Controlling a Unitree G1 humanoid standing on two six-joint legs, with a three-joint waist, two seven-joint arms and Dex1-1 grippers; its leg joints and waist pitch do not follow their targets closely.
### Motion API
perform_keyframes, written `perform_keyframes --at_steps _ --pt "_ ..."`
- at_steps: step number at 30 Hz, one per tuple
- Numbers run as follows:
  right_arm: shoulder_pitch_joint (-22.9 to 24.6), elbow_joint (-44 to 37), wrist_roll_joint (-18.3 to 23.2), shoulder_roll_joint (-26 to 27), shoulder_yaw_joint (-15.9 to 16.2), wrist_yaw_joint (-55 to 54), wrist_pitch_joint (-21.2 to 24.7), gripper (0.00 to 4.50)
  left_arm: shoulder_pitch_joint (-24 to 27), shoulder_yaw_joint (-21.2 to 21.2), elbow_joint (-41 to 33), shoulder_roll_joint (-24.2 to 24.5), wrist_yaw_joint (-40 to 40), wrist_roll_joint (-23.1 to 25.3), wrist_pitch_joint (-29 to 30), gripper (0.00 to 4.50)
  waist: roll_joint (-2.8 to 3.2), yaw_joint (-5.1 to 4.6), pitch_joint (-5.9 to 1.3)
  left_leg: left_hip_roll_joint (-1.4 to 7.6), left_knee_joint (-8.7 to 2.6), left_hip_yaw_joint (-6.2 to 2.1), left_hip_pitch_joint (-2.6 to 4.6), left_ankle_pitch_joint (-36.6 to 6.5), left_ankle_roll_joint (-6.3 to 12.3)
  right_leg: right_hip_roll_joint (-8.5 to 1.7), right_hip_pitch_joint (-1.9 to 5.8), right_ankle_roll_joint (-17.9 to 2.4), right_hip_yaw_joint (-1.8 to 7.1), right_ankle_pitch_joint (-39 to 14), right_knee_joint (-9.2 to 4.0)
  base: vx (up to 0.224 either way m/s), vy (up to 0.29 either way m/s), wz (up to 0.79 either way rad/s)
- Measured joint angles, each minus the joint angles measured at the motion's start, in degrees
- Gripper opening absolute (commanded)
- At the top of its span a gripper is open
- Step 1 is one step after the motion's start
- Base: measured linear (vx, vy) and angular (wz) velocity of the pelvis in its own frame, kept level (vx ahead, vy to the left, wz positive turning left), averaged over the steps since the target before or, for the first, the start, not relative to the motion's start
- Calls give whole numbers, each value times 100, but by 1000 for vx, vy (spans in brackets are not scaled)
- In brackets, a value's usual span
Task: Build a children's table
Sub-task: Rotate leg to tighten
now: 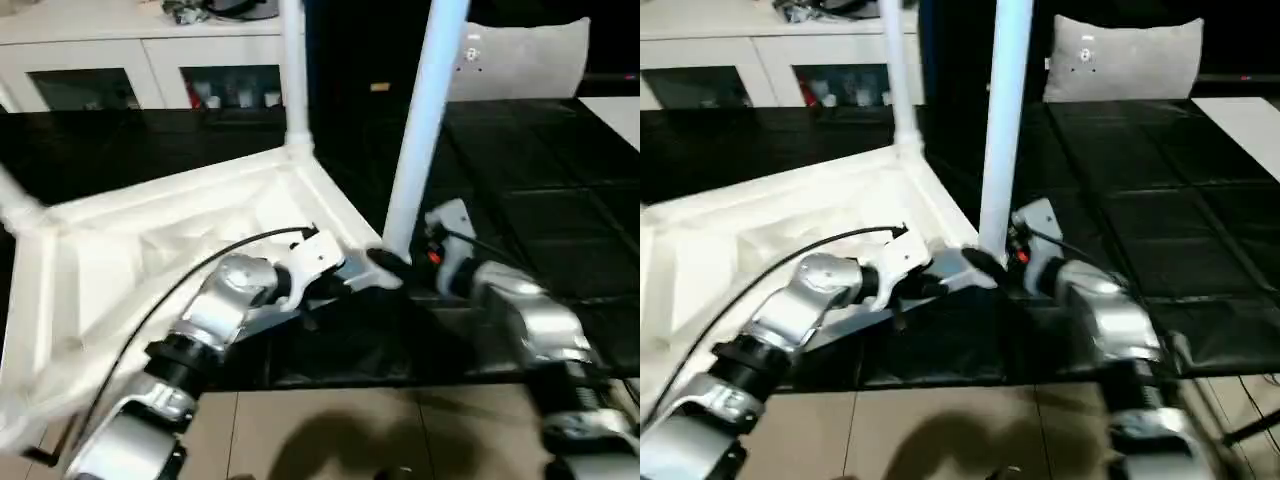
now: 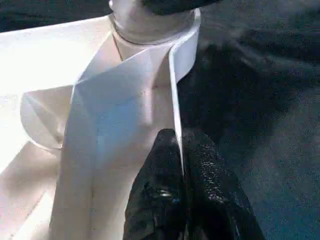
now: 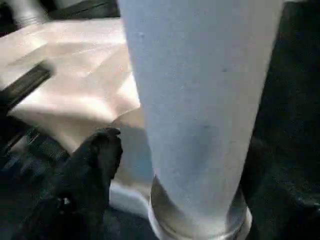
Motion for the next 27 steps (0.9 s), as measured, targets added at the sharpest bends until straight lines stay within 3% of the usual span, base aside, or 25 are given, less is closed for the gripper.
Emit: perform_keyframes --at_steps 4,9,12,18,21,27 --pt "0 -60 48 -298 125 604 -54 441 9 -75 34 232 -397 -70 -291 0 -1 40 0 0 5 1 -2 0 0 -2 1 -2 0 2 0 0 0 0" --pt "0 -159 36 -894 326 1373 -203 441 40 -195 43 633 -1136 -197 -795 0 -2 140 1 2 2 2 -3 0 1 -2 0 -2 -1 0 0 0 0 0" --pt "6 -250 50 -1010 520 1824 -268 441 30 -247 96 844 -1519 -208 -1114 0 -3 150 1 2 1 3 -2 0 1 -2 0 -2 -1 -1 1 0 0 0" --pt "124 -337 164 -1072 784 2466 -292 390 22 -406 182 1016 -2053 -274 -1609 0 -11 225 2 3 6 5 -1 0 1 -5 2 -3 2 0 3 0 0 0" --pt "125 -337 193 -1063 802 2552 -288 364 21 -423 174 1011 -2167 -318 -1651 0 -12 288 2 3 6 7 3 0 0 -6 2 -3 3 0 7 0 0 0" --pt "125 -442 244 -1036 946 2780 -215 317 13 -422 188 986 -2189 -322 -1672 0 -14 306 1 4 6 9 2 0 0 -6 2 -2 4 -1 8 0 0 0"
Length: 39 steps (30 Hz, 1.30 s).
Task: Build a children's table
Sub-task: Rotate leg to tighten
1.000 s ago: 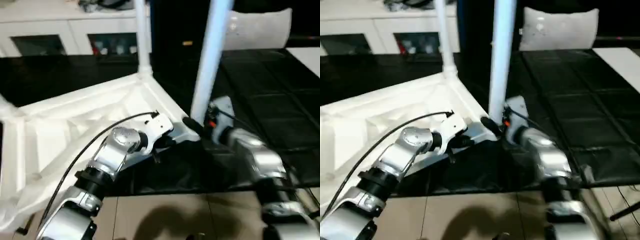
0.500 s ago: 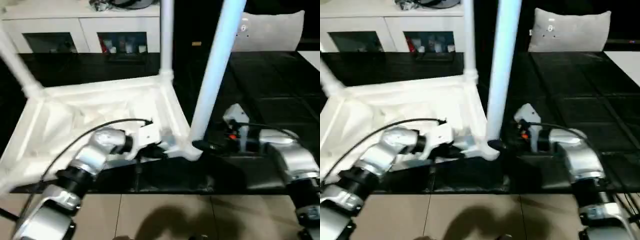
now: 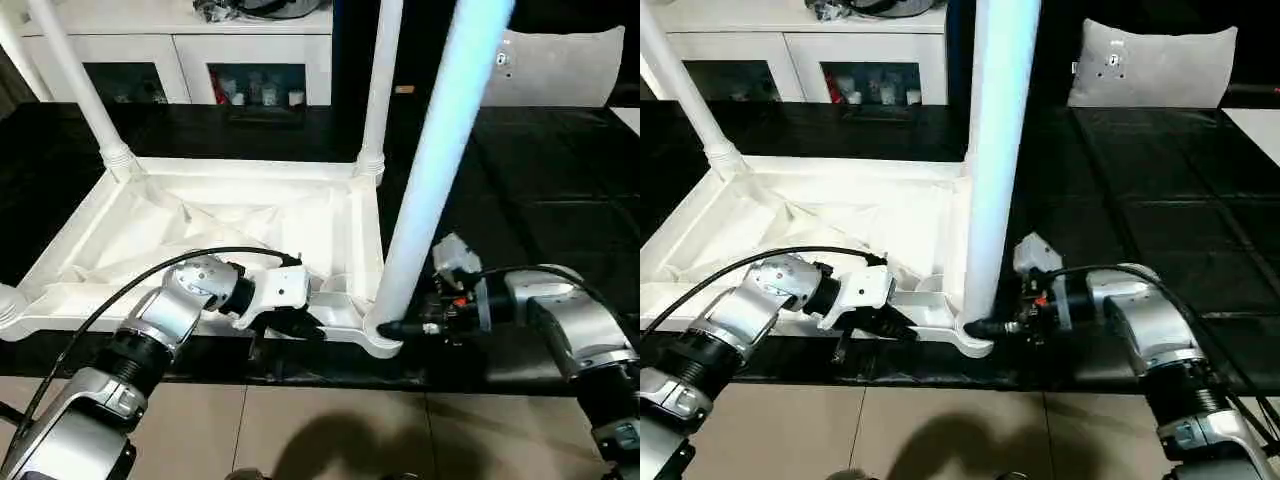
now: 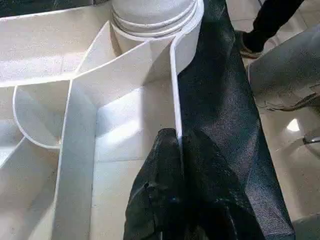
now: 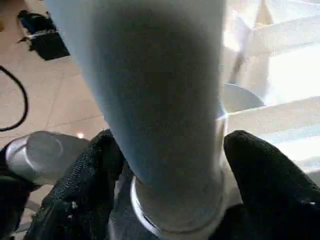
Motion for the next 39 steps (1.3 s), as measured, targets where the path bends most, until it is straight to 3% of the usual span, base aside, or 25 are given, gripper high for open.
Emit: perform_keyframes --at_steps 7,10,15,21,25,28,30,32,34,36,39 --pt "0 2 13 -1 28 97 6 260 -21 -1 82 -5 -63 -18 -93 0 -4 3 0 0 0 1 0 0 0 0 0 1 0 -1 0 0 0 0" --pt "18 -3 200 80 -12 79 198 235 -18 3 82 -7 -119 -60 -82 0 -5 6 0 0 0 1 1 0 0 0 0 1 0 -1 1 0 0 0" --pt "235 -255 222 390 -208 -419 457 210 115 137 -96 -33 -26 -119 395 0 -5 -25 -3 3 1 4 12 1 -1 2 3 1 2 -1 8 0 0 0" --pt "204 -158 53 1083 -537 -1974 619 206 199 424 -245 -204 813 -1 1245 0 -5 -297 -3 -3 10 6 24 3 -5 3 5 22 9 -2 7 0 0 0" --pt "-238 328 -371 1761 -919 -3725 692 205 163 750 -257 -886 2086 205 1997 0 -5 -503 -3 -5 26 5 20 3 -5 2 2 22 11 -1 1 0 0 0" --pt "-577 666 -654 2210 -1114 -4988 663 205 72 822 -250 -1392 2905 348 2366 0 -7 -602 -2 -4 29 2 12 1 -4 3 -1 23 6 1 2 0 0 0" --pt "-617 738 -657 2257 -1167 -5252 588 205 60 822 -250 -1567 3093 346 2425 0 -8 -588 -2 -3 -1 0 10 0 -3 6 -3 36 2 -10 -6 0 0 0" --pt "-617 759 -659 2262 -1198 -5302 496 270 45 820 -252 -1622 3178 346 2446 0 -9 -542 -3 -2 -18 -1 10 1 -2 9 -7 17 0 -6 -2 29 -9 2" --pt "-602 812 -659 2283 -1215 -5273 375 272 36 801 -269 -1622 3198 357 2438 0 -7 -485 -4 1 -25 -1 3 3 1 10 -17 8 -6 -9 1 0 0 0" --pt "-562 810 -658 2276 -1251 -5188 300 310 37 748 -291 -1586 3191 365 2374 0 -8 -447 -3 0 -21 -1 -15 8 10 8 -30 7 -5 -9 1 0 0 0" --pt "-401 710 -616 2124 -1243 -4855 166 327 49 685 -300 -1450 3119 374 2218 0 -8 -400 -3 -2 -15 -1 -23 8 10 6 -33 3 -3 -6 0 0 0 0"
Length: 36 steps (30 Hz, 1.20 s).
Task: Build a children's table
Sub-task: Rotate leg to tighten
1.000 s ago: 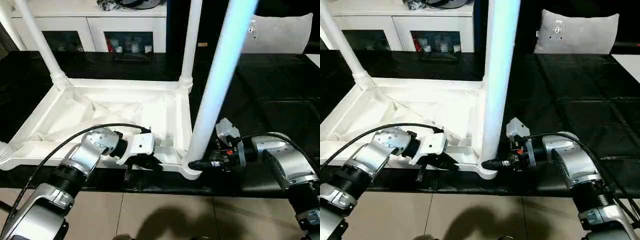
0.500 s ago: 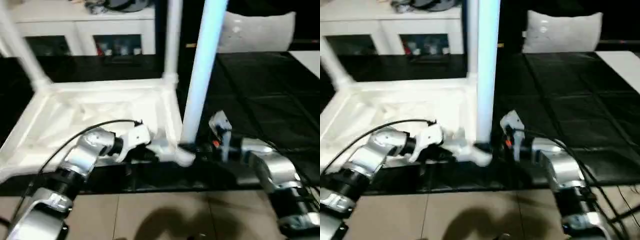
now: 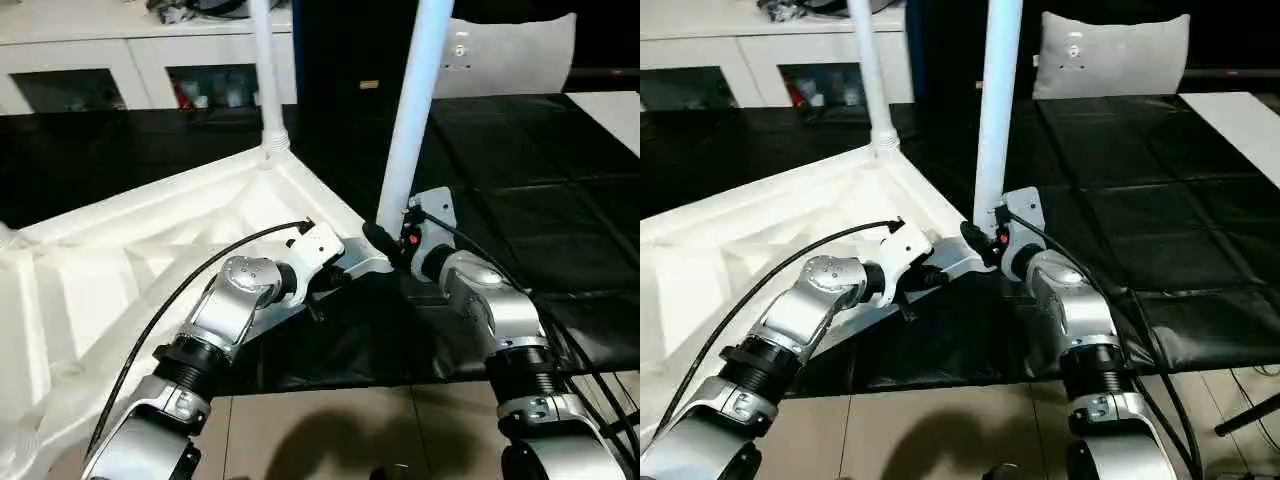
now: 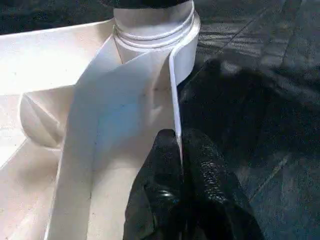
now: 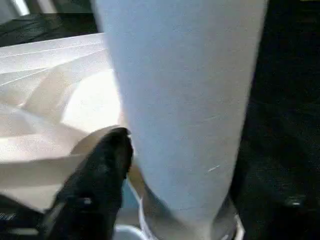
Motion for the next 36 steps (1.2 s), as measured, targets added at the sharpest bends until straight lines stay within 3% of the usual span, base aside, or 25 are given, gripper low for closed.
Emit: perform_keyframes --at_steps 5,7,15,16,19,21,24,25,27,36 --pt "290 -246 177 -504 173 889 -126 362 42 -126 -8 275 -366 -7 -331 0 0 85 0 1 0 0 2 -5 -10 0 0 -5 -1 4 3 0 0 0" --pt "360 -300 257 -701 219 1291 -185 396 48 -172 10 379 -504 -5 -490 0 1 105 1 1 6 0 1 -5 -11 -1 2 -8 -1 7 3 0 0 0" --pt "482 -518 513 -1654 373 2844 -350 428 36 -316 250 813 -1301 -122 -1382 0 3 177 1 3 15 2 -2 -5 -10 -3 2 -9 -1 10 5 0 0 0" --pt "509 -545 571 -1793 382 3094 -342 399 41 -342 252 889 -1486 -177 -1469 0 2 203 1 3 14 2 -2 -5 -10 -2 2 -8 -1 9 5 0 0 0" --pt "515 -647 611 -2037 468 3694 -373 396 48 -433 251 1156 -2018 -260 -1690 0 2 249 1 5 16 2 -1 -5 -9 -2 3 -9 -2 10 6 0 0 0" --pt "515 -651 612 -2069 603 3952 -436 353 47 -467 251 1268 -2307 -267 -1848 0 2 276 1 4 19 2 -2 -5 -9 -4 4 -12 -1 11 7 0 0 0" --pt "514 -648 639 -2091 744 4314 -464 347 46 -594 235 1388 -2724 -359 -2064 0 2 337 1 3 21 4 -1 -5 -10 -7 5 -12 0 12 6 0 0 0" --pt "514 -648 671 -2097 793 4391 -464 318 44 -616 228 1400 -2794 -363 -2098 0 2 357 1 4 21 4 -1 -5 -10 -7 5 -13 0 12 6 0 0 0" --pt "515 -650 743 -2101 856 4561 -444 309 41 -654 212 1438 -2924 -371 -2169 0 2 392 0 4 21 4 1 -5 -10 -7 5 -13 1 12 9 0 0 0" --pt "689 -889 844 -2102 1114 4975 -218 231 16 -771 213 1480 -3295 -434 -2310 0 2 428 0 4 25 5 3 -5 -11 -9 12 -14 1 13 10 0 0 0"
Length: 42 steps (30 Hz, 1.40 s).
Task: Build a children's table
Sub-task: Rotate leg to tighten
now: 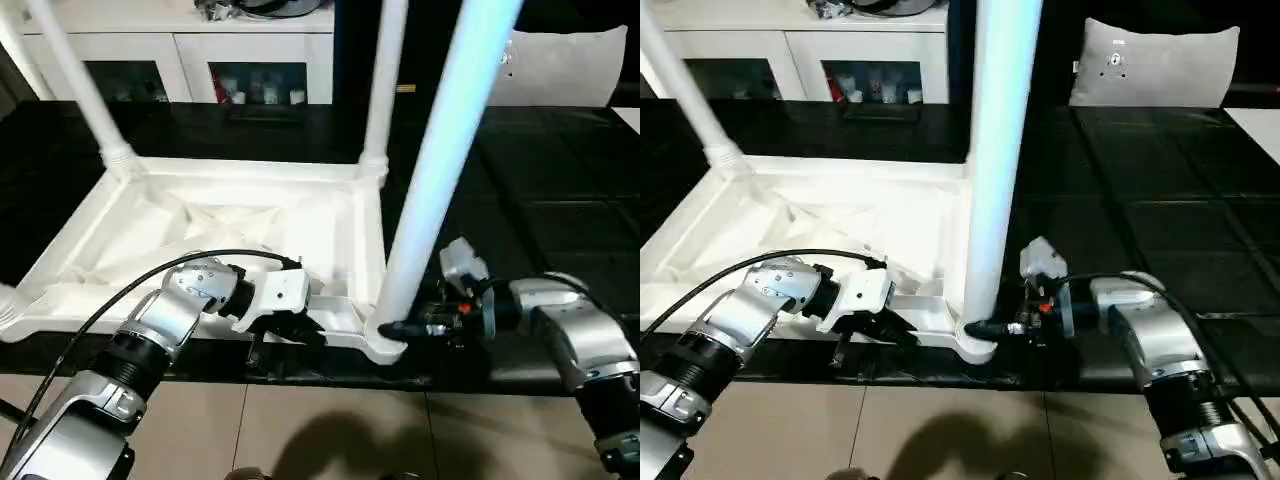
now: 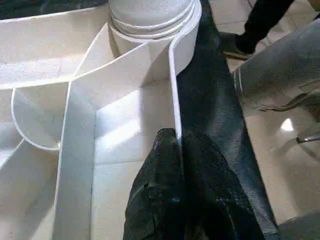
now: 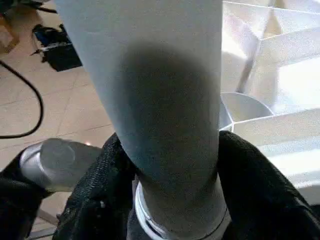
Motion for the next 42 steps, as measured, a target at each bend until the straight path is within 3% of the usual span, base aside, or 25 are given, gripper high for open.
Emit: perform_keyframes --at_steps 9,14,17,18,21,25,28,34,37,42 --pt "137 -274 25 -48 -18 -20 226 201 -6 -5 2 -21 -112 -88 48 0 0 7 0 0 -2 0 19 -1 -1 0 19 6 0 -4 -3 0 0 0" --pt "231 -388 68 166 -106 -480 397 201 6 131 -58 -82 31 -134 620 0 5 -30 -3 0 -1 1 36 0 -3 2 25 15 0 -9 3 0 0 0" --pt "161 -237 -146 704 -329 -1464 528 201 11 324 -83 -155 607 6 1180 0 8 -132 -3 0 1 1 49 2 -6 7 28 22 2 9 3 0 0 0" --pt "35 -129 -269 996 -442 -2062 648 201 5 443 -83 -252 954 89 1460 0 13 -238 -1 -1 5 0 50 4 -10 7 26 24 1 11 1 0 0 0" --pt "-240 62 -535 1329 -585 -3145 862 199 -13 571 -157 -613 1672 212 1980 0 9 -419 1 -4 17 -4 47 5 -11 7 25 26 -3 10 -22 0 0 0" --pt "-480 314 -748 1769 -788 -4331 909 199 5 673 -273 -1087 2486 294 2452 0 6 -556 -1 -5 23 -9 38 4 -9 8 26 27 -4 12 -34 0 0 0" --pt "-512 434 -756 1958 -933 -4686 801 267 11 681 -310 -1240 2781 312 2539 0 -1 -530 -6 -4 10 -13 35 3 -8 11 26 31 -5 12 -24 0 0 0" --pt "-463 428 -761 2017 -962 -4705 714 315 48 637 -448 -1255 2773 339 2513 0 3 -441 -5 -4 -16 -13 23 1 -6 11 17 29 -5 9 -29 0 0 0" --pt "-300 309 -745 1817 -883 -4320 552 349 49 544 -458 -1142 2696 363 2319 0 3 -376 -4 -4 -18 -12 25 0 -5 11 17 29 -5 8 -28 0 0 0" --pt "-97 172 -657 1516 -752 -3735 366 386 52 461 -402 -850 2375 363 1969 0 3 -351 -3 -5 -14 -11 28 1 -7 9 19 43 -4 1 -26 0 0 0"
